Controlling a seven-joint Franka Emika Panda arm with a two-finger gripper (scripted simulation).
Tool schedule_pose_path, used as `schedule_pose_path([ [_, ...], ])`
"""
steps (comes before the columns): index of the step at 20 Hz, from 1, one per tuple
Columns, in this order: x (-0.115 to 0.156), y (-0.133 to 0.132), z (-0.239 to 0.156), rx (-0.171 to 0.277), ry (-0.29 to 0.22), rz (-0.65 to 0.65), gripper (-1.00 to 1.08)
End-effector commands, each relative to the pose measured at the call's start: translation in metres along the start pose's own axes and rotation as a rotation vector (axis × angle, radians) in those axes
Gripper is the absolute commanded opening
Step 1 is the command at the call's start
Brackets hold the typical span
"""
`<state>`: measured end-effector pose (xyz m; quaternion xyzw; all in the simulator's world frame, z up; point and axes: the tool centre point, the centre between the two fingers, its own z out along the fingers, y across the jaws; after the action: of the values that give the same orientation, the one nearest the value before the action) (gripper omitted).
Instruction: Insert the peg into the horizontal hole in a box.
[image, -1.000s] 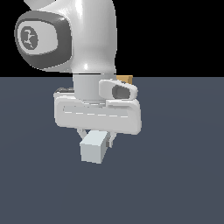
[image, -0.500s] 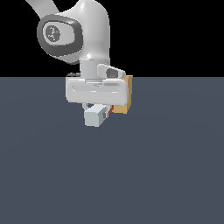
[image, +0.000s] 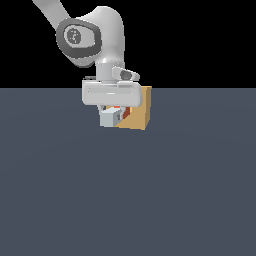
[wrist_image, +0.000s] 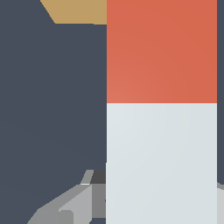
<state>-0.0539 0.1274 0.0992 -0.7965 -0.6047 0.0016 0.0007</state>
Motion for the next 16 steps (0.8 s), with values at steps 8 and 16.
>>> schedule_pose_path([
  [8,0.0195,-0.0031,-0.0078,-0.003,0.002,0.009,-1.0],
  [16,0.0199,-0.001,-0.0098,-0.006,0.004,0.008,-1.0],
])
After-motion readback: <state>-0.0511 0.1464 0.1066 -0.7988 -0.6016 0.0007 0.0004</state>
